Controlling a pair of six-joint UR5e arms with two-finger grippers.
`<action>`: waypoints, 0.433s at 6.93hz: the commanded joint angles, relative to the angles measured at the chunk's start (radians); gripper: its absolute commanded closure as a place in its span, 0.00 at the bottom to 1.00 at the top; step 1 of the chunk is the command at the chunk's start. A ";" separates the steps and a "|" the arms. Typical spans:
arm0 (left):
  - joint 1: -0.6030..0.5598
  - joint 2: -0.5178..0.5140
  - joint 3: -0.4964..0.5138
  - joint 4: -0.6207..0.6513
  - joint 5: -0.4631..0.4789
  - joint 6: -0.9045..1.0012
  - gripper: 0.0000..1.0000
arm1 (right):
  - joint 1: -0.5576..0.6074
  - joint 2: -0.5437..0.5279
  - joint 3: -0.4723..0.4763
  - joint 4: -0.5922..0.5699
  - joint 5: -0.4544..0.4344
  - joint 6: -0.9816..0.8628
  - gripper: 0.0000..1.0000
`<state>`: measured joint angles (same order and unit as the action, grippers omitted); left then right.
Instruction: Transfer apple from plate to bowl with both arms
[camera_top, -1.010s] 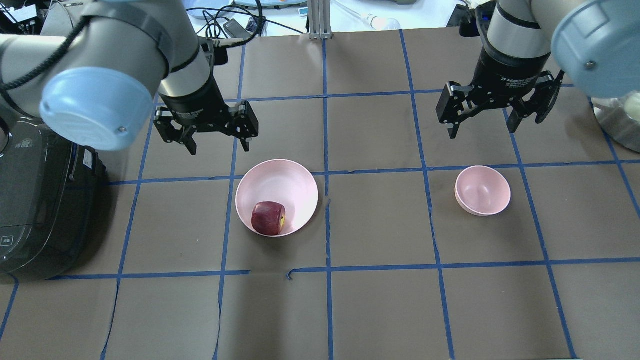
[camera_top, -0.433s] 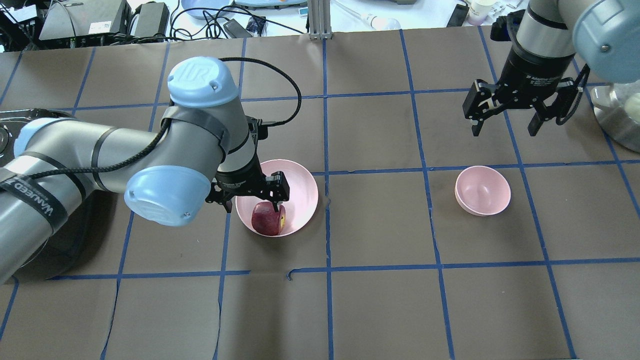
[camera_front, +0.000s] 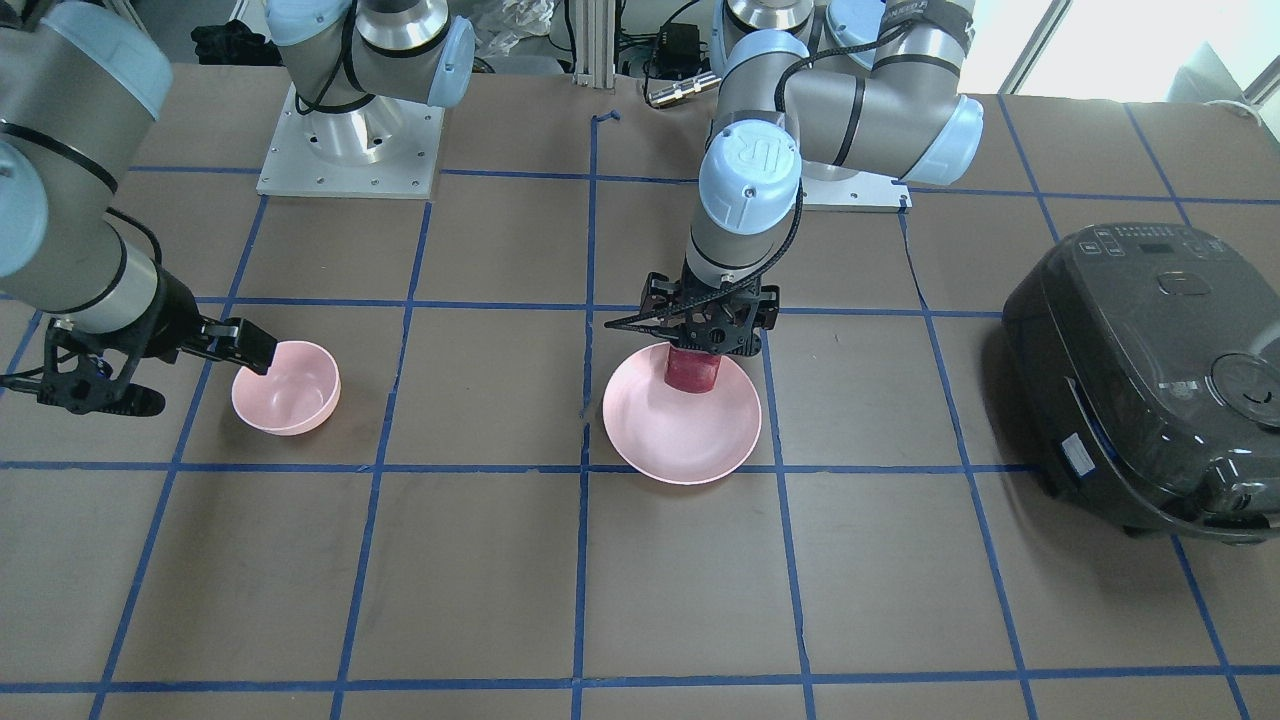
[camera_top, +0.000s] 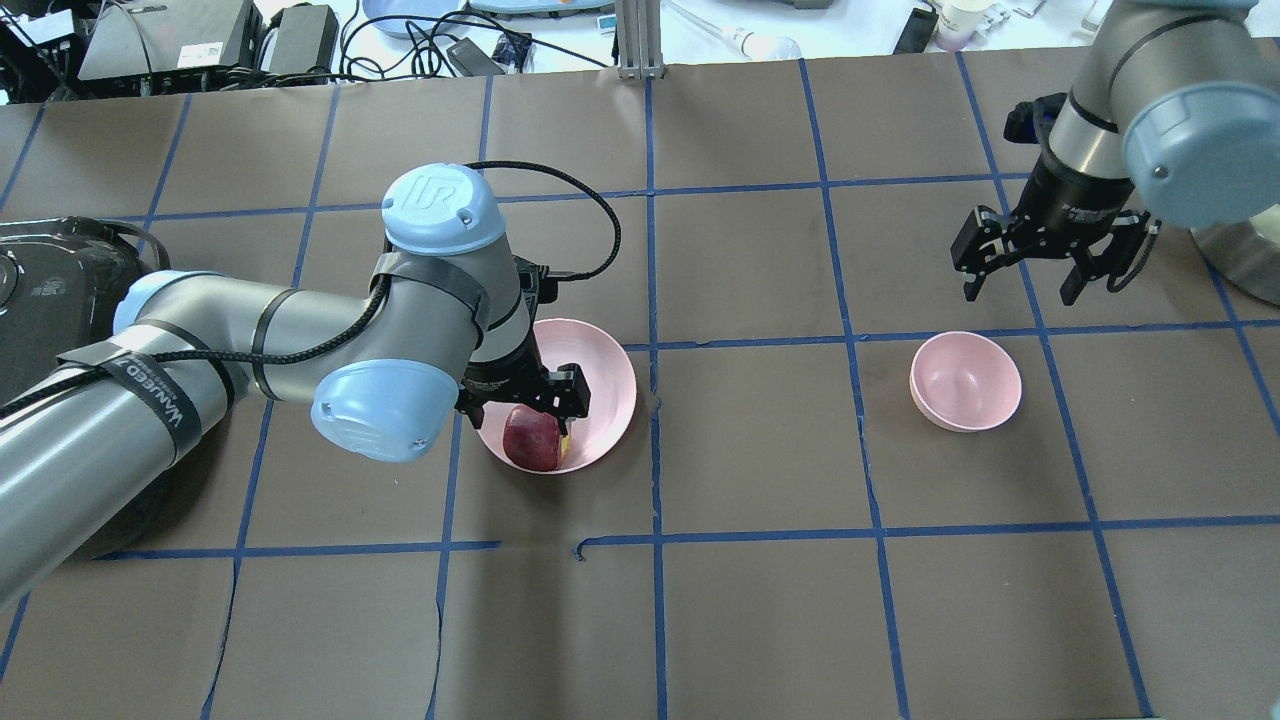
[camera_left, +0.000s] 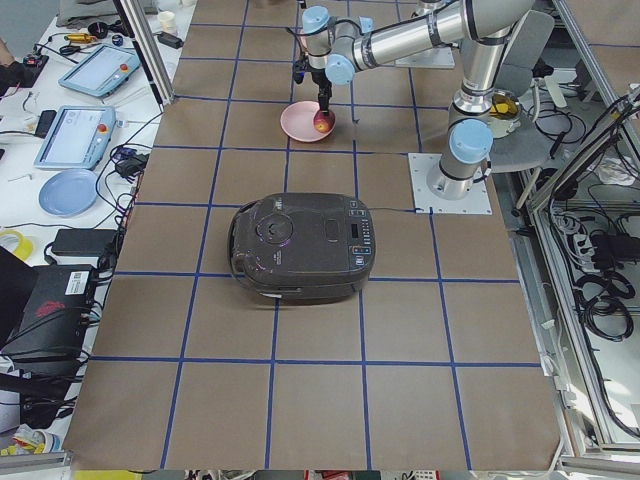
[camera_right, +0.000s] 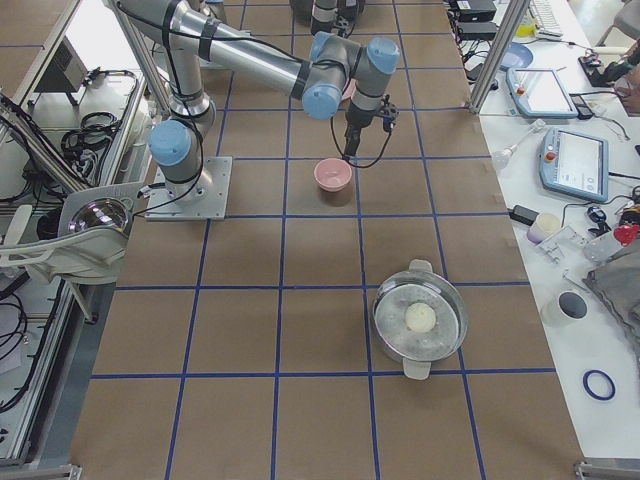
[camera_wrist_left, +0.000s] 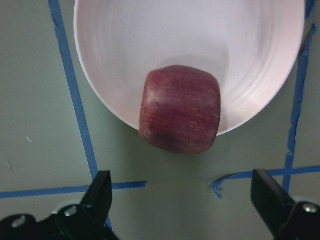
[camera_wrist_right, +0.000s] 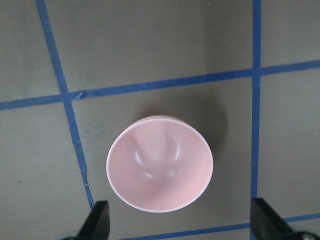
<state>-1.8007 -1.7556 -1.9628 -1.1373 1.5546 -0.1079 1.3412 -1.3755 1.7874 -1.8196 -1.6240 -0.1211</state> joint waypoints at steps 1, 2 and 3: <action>0.007 -0.073 0.002 0.071 0.002 0.065 0.00 | -0.010 0.068 0.174 -0.302 -0.005 -0.034 0.00; 0.007 -0.090 0.004 0.088 0.002 0.065 0.00 | -0.042 0.070 0.231 -0.338 -0.001 -0.054 0.02; 0.007 -0.097 0.001 0.090 0.002 0.062 0.00 | -0.081 0.070 0.260 -0.345 0.006 -0.081 0.04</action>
<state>-1.7939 -1.8371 -1.9603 -1.0585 1.5568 -0.0481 1.3022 -1.3107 1.9937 -2.1264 -1.6245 -0.1728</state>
